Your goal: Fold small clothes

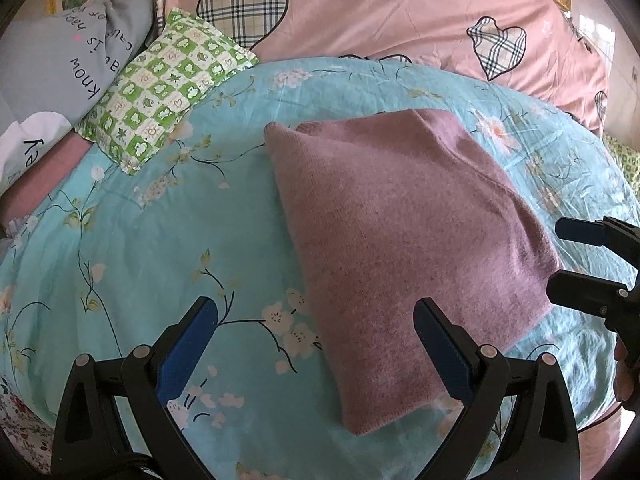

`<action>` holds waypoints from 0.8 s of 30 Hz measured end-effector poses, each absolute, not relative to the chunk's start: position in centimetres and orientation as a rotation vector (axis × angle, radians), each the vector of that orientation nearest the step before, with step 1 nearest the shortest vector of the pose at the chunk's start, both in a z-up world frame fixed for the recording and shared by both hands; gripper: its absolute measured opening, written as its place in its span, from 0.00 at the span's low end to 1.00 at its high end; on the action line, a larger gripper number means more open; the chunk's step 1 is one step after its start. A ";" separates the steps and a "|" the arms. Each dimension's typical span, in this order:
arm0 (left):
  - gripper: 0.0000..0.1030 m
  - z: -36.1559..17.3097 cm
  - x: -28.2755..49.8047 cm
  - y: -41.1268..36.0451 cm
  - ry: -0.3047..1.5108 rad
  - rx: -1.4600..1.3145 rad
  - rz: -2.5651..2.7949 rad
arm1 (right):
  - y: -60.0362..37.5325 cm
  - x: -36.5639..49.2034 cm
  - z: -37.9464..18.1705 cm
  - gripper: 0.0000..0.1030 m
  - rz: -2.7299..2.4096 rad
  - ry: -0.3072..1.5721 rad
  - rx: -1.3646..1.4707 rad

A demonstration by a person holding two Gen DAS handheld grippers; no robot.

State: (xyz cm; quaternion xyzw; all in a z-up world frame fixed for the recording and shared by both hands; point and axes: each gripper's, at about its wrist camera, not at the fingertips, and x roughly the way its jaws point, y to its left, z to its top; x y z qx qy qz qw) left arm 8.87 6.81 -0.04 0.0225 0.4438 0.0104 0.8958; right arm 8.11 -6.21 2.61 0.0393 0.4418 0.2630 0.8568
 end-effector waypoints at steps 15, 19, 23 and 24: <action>0.96 -0.3 9.0 6.7 0.932 0.043 0.023 | -6.4 8.6 2.3 0.95 0.555 0.934 0.088; 0.96 -0.2 9.0 6.7 0.931 0.044 0.023 | -6.4 8.6 2.3 0.95 0.556 0.935 0.090; 0.96 -0.2 9.0 6.8 0.930 0.043 0.025 | -6.5 8.8 2.3 0.95 0.554 0.936 0.102; 0.96 -0.2 9.1 6.8 0.930 0.041 0.026 | -6.5 8.8 2.3 0.95 0.553 0.938 0.107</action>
